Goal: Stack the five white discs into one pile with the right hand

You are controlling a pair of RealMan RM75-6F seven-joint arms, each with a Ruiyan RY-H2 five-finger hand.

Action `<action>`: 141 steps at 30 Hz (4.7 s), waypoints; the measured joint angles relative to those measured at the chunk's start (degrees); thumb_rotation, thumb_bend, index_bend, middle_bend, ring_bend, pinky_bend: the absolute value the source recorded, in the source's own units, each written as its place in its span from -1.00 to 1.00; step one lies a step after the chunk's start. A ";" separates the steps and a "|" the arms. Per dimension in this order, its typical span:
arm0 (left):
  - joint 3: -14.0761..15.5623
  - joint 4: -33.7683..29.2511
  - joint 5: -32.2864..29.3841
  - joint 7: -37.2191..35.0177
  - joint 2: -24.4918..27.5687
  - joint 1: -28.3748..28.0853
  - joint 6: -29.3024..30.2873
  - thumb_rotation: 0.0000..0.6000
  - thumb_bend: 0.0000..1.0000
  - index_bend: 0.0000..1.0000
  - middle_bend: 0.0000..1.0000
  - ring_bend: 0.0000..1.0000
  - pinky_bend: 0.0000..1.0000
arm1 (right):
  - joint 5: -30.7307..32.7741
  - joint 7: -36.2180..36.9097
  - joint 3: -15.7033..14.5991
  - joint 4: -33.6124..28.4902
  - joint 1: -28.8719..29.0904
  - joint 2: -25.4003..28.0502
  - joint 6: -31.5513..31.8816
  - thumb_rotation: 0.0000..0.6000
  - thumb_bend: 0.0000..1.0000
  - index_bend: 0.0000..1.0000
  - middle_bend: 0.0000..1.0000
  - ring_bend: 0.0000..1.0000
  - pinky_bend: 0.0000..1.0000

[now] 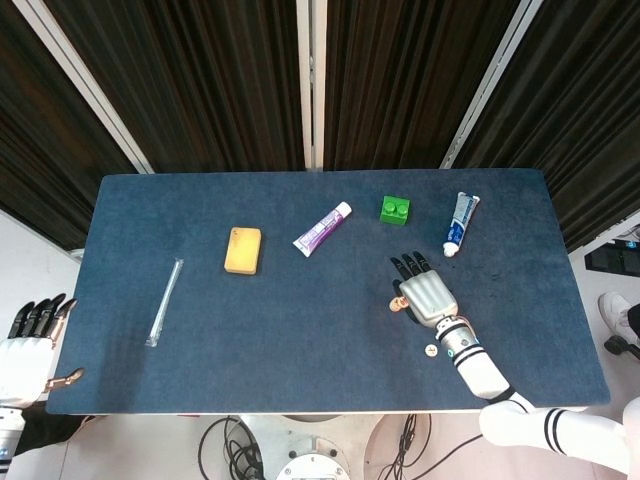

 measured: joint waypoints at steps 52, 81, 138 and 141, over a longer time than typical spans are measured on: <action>0.09 -0.02 0.22 -0.50 0.36 0.09 0.31 1.00 -0.95 -1.00 -1.00 -1.00 -1.00 | 3.11 -1.56 -0.48 -1.11 1.69 -0.10 -0.15 1.00 -0.47 -0.20 -0.88 -1.00 -1.00; 0.82 -0.63 1.47 0.56 -0.07 0.83 1.55 1.00 -0.95 -1.00 -1.00 -1.00 -1.00 | -16.63 8.31 -12.31 -3.52 -14.25 5.90 12.78 1.00 -0.56 -0.27 -0.95 -1.00 -1.00; 1.76 2.97 2.05 -2.61 -0.13 2.30 2.24 1.00 -0.94 -1.00 -1.00 -1.00 -1.00 | -10.35 1.17 1.56 -6.02 -8.78 3.93 4.32 1.00 -0.52 0.01 -0.88 -1.00 -1.00; 1.52 3.16 2.10 -2.96 -0.12 2.35 2.59 1.00 -0.94 -1.00 -1.00 -1.00 -1.00 | -6.29 -1.42 3.12 -5.72 -6.36 3.40 1.77 1.00 -0.52 0.01 -0.87 -1.00 -1.00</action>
